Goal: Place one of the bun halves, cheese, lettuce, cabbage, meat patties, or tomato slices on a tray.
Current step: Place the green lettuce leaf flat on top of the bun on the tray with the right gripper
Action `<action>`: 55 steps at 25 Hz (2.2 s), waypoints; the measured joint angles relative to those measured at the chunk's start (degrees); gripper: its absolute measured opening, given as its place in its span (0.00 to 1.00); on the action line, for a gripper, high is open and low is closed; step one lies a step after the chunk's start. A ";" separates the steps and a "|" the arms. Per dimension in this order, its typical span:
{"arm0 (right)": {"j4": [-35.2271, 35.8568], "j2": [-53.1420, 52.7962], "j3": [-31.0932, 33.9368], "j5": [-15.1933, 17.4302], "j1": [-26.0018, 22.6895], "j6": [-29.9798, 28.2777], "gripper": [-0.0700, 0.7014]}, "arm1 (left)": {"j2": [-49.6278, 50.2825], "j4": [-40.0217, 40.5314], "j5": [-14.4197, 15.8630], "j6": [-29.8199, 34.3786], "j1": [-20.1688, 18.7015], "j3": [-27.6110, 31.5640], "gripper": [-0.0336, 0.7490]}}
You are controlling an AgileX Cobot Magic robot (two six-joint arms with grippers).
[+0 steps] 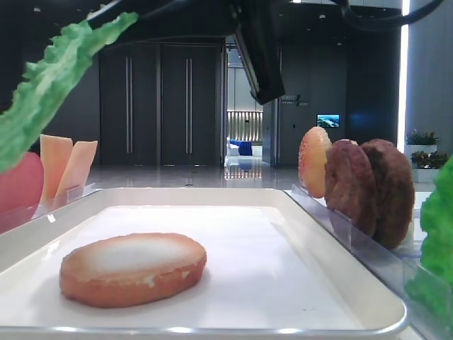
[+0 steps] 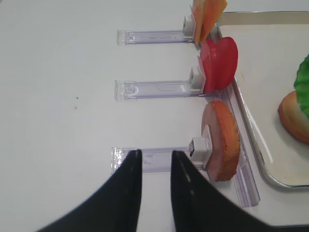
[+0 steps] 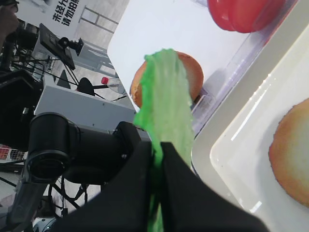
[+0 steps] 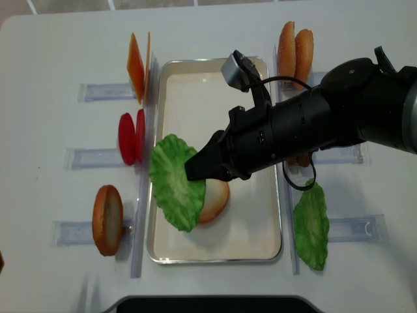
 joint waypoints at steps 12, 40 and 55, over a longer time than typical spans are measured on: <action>6.05 0.61 2.69 3.11 -5.01 -4.75 0.11 | 0.00 0.00 0.00 0.00 0.00 0.00 0.24; 12.21 8.64 5.89 3.05 -4.91 -14.60 0.11 | 0.00 0.00 0.00 0.00 0.00 0.00 0.24; 12.21 8.64 5.93 1.48 -4.91 -16.03 0.11 | 0.00 0.00 0.00 0.00 0.00 0.00 0.24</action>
